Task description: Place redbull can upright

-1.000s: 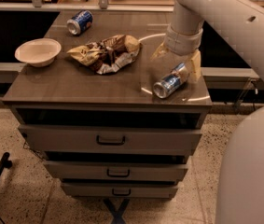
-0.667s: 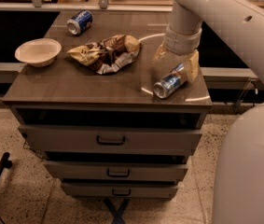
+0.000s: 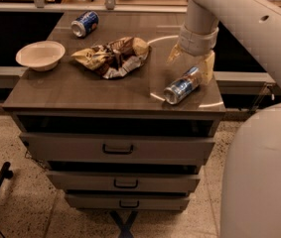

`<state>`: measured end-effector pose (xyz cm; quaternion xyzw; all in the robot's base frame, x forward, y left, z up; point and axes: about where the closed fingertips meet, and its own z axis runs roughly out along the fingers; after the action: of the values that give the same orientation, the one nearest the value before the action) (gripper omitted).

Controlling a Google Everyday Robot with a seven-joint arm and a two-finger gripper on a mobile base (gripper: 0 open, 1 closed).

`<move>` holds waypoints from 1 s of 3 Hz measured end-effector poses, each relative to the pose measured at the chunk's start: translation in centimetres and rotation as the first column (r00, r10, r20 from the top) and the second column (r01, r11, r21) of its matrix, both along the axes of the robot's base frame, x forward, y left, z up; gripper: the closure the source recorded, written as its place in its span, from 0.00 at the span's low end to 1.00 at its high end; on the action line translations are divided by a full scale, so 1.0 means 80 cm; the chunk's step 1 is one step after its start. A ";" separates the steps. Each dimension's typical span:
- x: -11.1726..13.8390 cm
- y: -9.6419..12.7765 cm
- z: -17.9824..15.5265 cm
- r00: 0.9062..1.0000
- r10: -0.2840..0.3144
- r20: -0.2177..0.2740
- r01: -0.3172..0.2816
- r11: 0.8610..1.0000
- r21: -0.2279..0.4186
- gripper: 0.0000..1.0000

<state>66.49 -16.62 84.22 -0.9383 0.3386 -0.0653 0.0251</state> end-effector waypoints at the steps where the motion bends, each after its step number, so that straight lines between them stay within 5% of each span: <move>1: 0.005 -0.008 0.000 1.000 -0.015 -0.005 0.015 1.000 0.003 0.41; 3: 0.005 -0.010 0.000 1.000 -0.015 -0.013 0.015 1.000 0.007 0.46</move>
Offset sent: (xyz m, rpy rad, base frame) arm -0.0037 -0.0152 0.0047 -0.0073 0.0457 -0.0225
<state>66.89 -17.44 84.21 -0.9361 0.3458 -0.0582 0.0256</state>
